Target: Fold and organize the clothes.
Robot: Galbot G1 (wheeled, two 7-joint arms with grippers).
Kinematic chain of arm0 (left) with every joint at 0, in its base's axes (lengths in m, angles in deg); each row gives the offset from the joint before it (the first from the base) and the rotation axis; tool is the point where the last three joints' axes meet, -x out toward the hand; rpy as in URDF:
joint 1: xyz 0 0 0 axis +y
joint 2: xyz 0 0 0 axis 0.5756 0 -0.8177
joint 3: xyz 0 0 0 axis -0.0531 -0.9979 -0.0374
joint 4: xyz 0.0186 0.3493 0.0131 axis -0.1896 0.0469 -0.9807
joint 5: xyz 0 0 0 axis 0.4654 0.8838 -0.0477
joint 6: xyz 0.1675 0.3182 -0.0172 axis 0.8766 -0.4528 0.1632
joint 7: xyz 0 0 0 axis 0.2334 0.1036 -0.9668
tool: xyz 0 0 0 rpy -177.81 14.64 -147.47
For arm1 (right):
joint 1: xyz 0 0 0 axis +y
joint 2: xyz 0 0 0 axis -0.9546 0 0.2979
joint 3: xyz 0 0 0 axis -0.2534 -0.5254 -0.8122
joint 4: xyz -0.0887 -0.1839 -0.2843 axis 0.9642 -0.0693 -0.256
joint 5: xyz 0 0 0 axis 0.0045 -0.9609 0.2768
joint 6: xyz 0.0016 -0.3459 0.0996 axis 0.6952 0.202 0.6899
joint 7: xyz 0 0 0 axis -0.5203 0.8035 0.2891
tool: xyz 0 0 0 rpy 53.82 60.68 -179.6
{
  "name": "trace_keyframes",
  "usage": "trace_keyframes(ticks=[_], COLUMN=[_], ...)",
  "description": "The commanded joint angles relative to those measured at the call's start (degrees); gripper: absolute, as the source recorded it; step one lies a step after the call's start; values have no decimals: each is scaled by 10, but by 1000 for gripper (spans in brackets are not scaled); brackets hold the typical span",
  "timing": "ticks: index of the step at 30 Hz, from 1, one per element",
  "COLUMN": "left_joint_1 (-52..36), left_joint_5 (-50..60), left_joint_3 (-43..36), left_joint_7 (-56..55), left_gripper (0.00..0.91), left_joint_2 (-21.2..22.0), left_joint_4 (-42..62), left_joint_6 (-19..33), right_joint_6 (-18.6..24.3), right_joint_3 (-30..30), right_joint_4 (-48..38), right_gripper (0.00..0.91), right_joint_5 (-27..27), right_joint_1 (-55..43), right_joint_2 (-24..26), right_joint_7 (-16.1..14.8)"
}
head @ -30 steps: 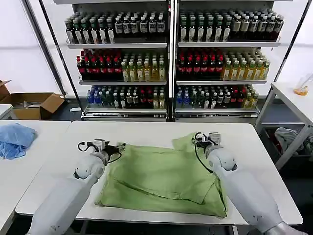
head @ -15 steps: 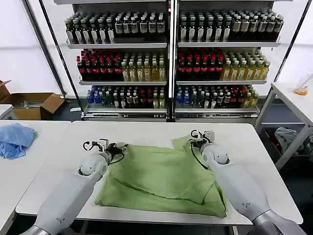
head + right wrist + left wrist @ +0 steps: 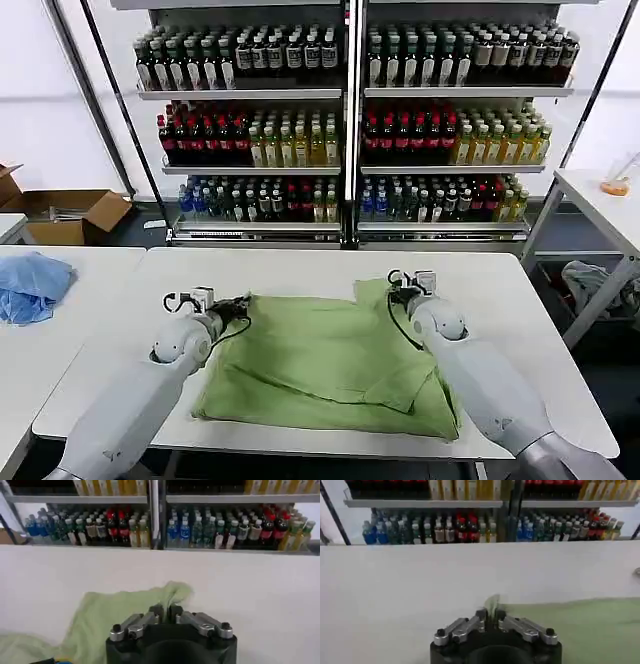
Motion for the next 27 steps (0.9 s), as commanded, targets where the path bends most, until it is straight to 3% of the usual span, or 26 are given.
trace_keyframes(ticks=[1,14,27], left_joint_1=[29,107,220], left_joint_5=[-51,-69,-75], left_joint_3=[26,67,133], left_joint_7=[11,14,13], left_gripper=[20,20,20], left_joint_2=[-23,-60,-96], left_joint_4=[-67,-169,-272], left_joint_6=[30,43,42], right_joint_6=[36,47,43], right_joint_3=[7,86,228], right_joint_4=[72,270,442], right_gripper=[0,0,0], right_joint_5=[-34,-44,-41], right_joint_1=[32,146,351], right_joint_2=[11,68,144], right_joint_7=[-9,-2,-6])
